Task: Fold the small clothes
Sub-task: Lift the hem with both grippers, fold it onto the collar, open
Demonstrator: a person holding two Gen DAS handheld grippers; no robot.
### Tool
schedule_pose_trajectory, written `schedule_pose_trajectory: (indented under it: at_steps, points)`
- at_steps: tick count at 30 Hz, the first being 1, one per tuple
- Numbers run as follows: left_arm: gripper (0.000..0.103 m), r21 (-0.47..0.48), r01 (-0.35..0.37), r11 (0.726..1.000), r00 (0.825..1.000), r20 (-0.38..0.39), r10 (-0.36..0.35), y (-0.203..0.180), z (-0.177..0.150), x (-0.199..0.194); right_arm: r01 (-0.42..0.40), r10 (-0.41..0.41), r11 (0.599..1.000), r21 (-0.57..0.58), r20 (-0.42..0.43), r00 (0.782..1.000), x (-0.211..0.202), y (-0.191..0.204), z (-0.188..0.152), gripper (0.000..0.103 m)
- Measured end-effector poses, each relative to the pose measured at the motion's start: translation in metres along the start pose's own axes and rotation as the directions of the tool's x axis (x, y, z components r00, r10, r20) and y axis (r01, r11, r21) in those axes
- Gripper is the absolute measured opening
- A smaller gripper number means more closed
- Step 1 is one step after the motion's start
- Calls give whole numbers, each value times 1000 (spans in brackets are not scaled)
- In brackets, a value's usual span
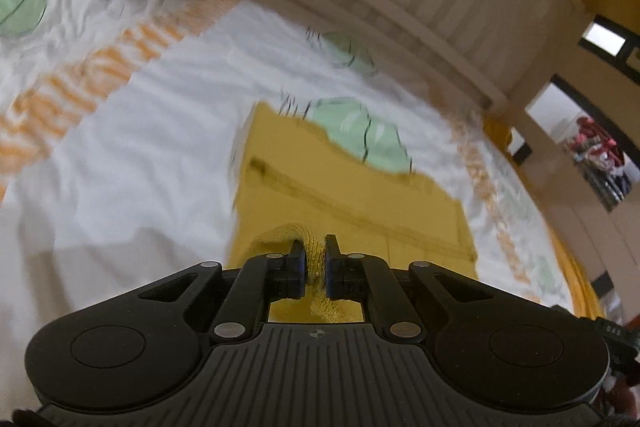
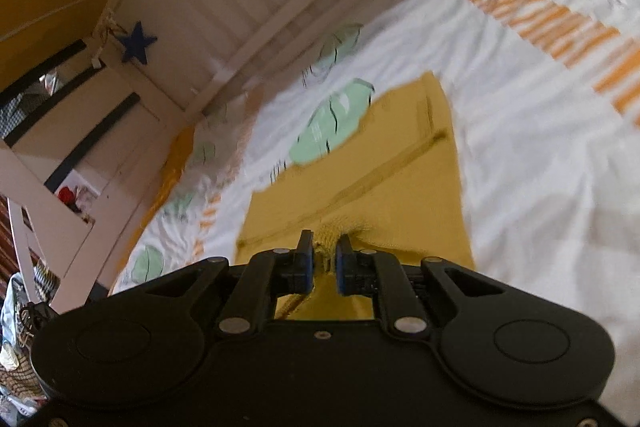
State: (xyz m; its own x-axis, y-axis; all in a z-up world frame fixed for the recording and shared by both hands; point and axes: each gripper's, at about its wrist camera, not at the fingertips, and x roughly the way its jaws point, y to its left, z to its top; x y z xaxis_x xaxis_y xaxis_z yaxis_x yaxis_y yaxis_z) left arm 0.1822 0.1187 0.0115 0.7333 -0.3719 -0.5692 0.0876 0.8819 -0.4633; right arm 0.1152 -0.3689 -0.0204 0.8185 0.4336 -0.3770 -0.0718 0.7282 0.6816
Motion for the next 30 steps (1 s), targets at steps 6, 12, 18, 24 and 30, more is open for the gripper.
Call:
schedule_pose_trajectory:
  at_steps: [6,12,18,24,30]
  points:
    - [8,-2,8,1000,996,86,-8,-9,51,37,-11,9,1000,26,80,997,33,-15,47,19]
    - [8,-16,-11,1000,994,110,13,-11,84,93,8,-13,999,44,112,994,88,-36,81,19]
    - [8,-11,-78,997,994,73,78,-1,89,142,52,-54,998,32,69,996,135,-57,92,19]
    - [8,-45,-125,991,991,44,127,11,92,180,87,-89,995,39,44,995,164,-73,99,19]
    - [11,-76,-165,983,985,34,168,22,92,205,136,-137,989,52,31,990,185,-87,99,26]
